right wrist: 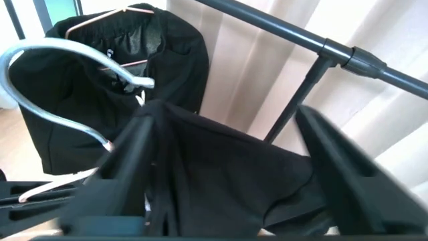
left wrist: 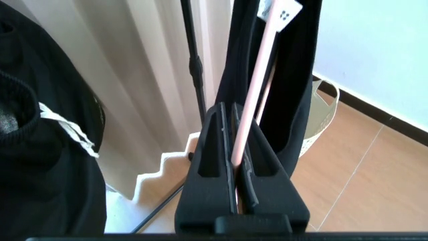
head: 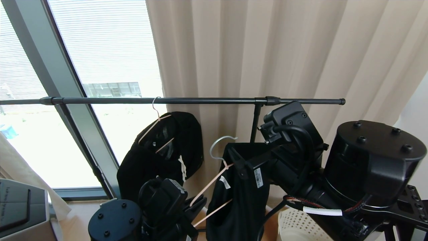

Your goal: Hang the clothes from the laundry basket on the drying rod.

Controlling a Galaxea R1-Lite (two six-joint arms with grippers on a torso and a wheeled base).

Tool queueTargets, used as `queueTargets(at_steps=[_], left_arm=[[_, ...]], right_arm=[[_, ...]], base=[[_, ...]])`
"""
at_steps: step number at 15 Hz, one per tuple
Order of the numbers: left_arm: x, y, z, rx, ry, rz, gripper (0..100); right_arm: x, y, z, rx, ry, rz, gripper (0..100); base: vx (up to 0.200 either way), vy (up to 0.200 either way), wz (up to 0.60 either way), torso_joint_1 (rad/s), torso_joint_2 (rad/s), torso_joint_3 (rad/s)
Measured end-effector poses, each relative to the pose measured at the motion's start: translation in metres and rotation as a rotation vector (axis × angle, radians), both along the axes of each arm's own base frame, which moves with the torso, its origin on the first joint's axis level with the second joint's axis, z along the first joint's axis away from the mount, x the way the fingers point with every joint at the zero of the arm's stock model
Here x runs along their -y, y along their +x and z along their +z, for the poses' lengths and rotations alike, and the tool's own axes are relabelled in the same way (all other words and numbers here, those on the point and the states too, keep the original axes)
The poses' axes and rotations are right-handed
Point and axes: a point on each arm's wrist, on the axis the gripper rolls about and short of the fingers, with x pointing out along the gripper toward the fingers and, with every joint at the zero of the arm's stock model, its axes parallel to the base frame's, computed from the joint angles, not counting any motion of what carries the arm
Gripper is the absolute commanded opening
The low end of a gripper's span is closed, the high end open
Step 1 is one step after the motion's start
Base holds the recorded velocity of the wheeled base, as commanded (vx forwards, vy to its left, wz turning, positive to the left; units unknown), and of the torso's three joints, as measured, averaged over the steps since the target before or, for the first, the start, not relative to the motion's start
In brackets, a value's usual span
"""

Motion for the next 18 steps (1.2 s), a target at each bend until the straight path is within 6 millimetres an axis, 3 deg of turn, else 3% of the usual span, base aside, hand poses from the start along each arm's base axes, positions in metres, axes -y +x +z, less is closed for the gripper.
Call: queueTargets(at_steps=[18], left_arm=[[-0.005, 0.008, 0.003, 0.009, -0.016, 0.04, 0]], right_arm=[[0.0, -0.003, -0.01, -0.021, -0.033, 0.012, 100]], base=[[0.0, 0.0, 0.0, 0.0, 0.0, 0.0]])
